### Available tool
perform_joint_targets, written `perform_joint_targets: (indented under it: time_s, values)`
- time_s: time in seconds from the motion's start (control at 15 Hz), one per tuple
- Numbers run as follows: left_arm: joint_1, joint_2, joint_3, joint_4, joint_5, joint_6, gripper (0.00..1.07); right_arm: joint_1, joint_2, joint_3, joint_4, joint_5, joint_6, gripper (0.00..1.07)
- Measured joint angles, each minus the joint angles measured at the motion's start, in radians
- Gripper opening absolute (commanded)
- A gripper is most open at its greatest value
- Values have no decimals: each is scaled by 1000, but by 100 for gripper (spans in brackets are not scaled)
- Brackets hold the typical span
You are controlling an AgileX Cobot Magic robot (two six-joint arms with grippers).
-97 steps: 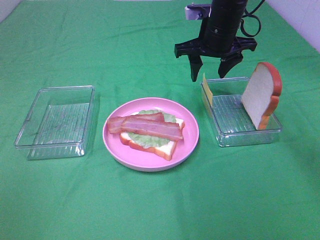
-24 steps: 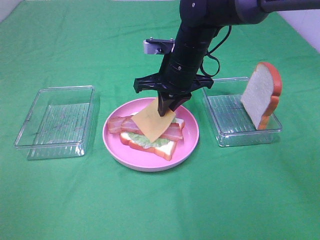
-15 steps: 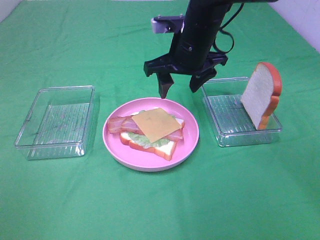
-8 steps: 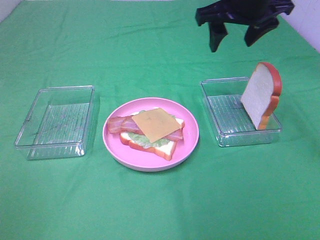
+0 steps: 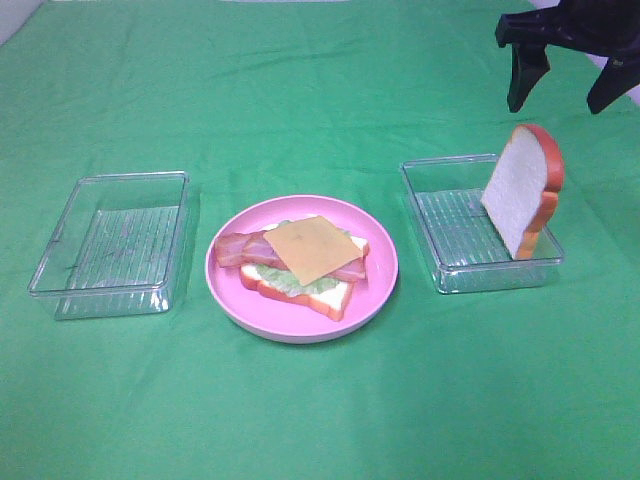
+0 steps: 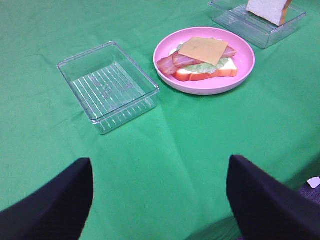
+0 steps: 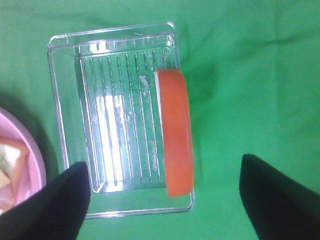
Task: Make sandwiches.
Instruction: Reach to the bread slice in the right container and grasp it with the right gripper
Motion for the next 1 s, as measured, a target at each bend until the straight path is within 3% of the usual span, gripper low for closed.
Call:
perform_joint_targets:
  time_s: [0.6, 0.73, 0.8, 1.0]
  values:
    - [0, 0, 0, 0, 0, 0, 71, -8, 160, 0, -18, -1, -34, 74]
    - [0, 0, 0, 0, 0, 0, 71, -8, 181, 0, -20, -5, -34, 48]
    - [0, 0, 0, 0, 0, 0, 71, -8, 181, 0, -25, -5, -34, 43]
    - [0, 0, 0, 0, 0, -1, 71, -8, 181, 0, -43, -5, -14, 8]
